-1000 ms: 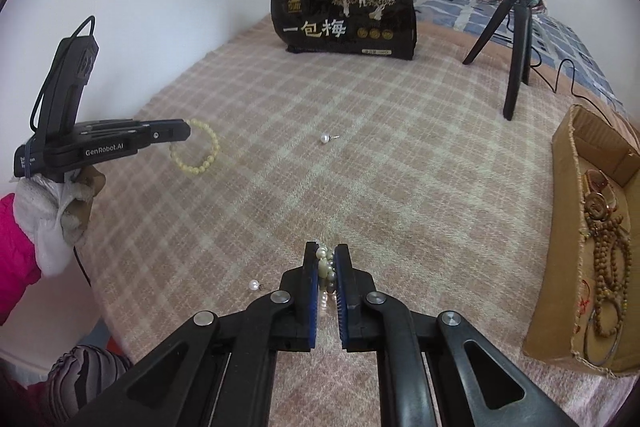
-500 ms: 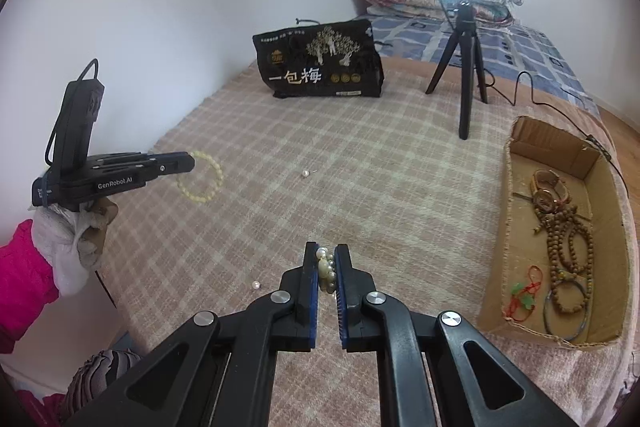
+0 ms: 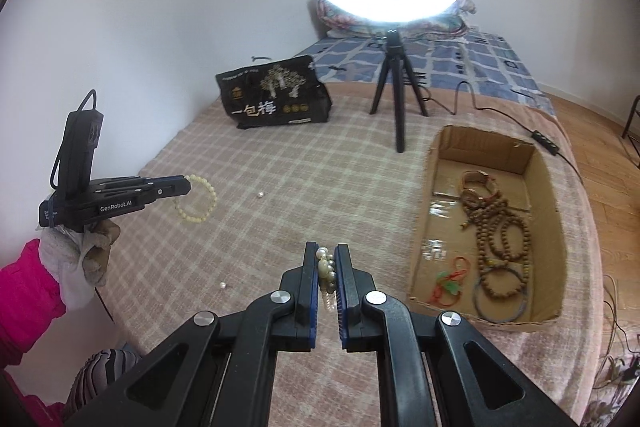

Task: Organize jewelry
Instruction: 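Carry the bracelet and pearl strand into the box and open both tools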

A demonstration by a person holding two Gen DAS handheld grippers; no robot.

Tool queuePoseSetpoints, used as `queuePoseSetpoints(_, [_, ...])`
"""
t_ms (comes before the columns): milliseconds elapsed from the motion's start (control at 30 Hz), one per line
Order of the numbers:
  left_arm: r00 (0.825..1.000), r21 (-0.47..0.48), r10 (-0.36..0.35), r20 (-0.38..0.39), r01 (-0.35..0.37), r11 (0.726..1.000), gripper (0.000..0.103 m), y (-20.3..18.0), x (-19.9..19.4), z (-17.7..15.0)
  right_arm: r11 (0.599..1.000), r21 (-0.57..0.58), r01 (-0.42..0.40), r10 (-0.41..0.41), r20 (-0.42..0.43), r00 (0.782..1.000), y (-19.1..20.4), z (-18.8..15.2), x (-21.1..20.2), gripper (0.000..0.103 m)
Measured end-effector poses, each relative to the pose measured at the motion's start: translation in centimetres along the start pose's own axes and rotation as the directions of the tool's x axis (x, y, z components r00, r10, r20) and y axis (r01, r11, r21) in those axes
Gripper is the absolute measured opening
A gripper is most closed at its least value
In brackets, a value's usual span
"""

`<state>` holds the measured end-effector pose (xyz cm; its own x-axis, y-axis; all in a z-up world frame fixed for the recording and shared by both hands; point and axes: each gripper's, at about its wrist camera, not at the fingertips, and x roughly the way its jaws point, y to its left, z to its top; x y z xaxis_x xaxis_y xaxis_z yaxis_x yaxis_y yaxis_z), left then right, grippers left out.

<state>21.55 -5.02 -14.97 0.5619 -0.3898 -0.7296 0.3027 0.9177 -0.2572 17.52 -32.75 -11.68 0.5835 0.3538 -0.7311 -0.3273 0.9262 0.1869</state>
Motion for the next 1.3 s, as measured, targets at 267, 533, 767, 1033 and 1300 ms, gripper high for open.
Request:
queuePoseSetpoints(267, [0.999,0.034,-0.051,0.018,0.051,0.998,0.005,-3.6,1.5,2.3,0.997,0.049,0.058,-0.060,0.041,0.997,-3.7,0.5,-2.2,0.005])
queuePoseSetpoints(533, [0.994,0.073,-0.108,0.027,0.106,0.992,0.005,-7.5,3.8,5.2,0.992,0.077,0.098,-0.103,0.066,0.992,-6.3,0.9,-3.3,0.005])
queuePoseSetpoints(767, [0.989,0.108,-0.146,0.023,0.143,0.984,0.005,-10.9,5.8,6.8,0.989,0.084,0.124,-0.129,0.058,0.990,-7.8,0.6,-3.4,0.005])
queuePoseSetpoints(1033, [0.983,0.111,-0.184,0.012,0.182,0.977,0.005,-13.6,8.0,8.1,0.982,0.116,0.150,-0.154,0.033,0.987,-10.0,0.0,-3.0,0.005])
queuePoseSetpoints(1300, [0.978,0.097,-0.206,-0.027,0.208,0.973,0.005,-15.4,11.3,8.4,0.971,0.164,0.172,-0.175,-0.001,0.985,-12.1,-0.7,-2.3,0.005])
